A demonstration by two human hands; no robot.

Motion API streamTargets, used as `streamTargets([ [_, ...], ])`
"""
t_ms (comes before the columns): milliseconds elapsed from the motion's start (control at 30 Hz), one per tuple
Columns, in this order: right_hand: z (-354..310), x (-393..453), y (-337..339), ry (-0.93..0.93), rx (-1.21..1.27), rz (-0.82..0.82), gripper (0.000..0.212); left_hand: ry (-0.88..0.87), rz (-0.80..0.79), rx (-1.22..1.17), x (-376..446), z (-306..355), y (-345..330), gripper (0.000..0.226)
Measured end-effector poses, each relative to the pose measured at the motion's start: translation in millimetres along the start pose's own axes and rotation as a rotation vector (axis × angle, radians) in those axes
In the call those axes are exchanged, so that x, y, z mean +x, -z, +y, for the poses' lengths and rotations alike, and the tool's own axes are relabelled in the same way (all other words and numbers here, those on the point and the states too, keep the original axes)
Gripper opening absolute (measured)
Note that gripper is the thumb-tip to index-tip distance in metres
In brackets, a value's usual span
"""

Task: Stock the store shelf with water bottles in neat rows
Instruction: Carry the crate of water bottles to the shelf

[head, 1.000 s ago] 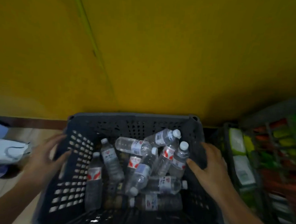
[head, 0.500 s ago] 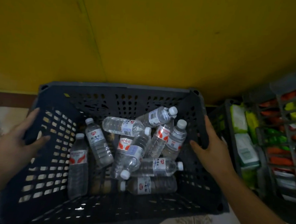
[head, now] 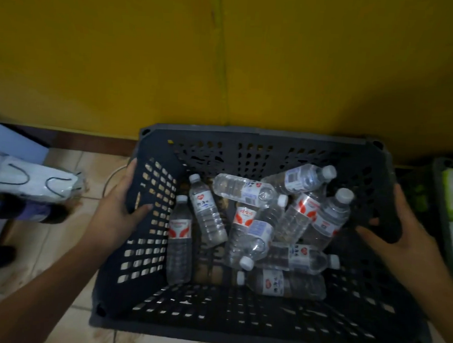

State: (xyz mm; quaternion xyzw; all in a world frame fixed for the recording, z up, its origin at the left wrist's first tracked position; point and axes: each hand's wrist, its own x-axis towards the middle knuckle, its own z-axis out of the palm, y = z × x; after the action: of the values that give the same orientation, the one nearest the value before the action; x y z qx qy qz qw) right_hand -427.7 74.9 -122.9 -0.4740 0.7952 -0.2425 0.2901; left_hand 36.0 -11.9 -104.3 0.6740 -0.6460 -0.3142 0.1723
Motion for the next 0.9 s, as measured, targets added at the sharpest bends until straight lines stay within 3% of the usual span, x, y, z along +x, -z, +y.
streamTargets([
  [367,-9.9,-3.4,-0.3,-0.052,-0.024,0.038,0.109,0.116,0.019,0.139,-1.0,10.5,-1.9,0.104],
  [533,-16.1,-5.3,5.3,-0.07,-0.026,-0.013,0.108,0.092,-0.022,0.206,-2.4,15.7,1.0,0.096],
  [900,-43.9,-22.6,26.5,-0.154,0.012,-0.194,0.103,0.255,-0.027,0.028,-62.6,16.5,-0.8,0.095],
])
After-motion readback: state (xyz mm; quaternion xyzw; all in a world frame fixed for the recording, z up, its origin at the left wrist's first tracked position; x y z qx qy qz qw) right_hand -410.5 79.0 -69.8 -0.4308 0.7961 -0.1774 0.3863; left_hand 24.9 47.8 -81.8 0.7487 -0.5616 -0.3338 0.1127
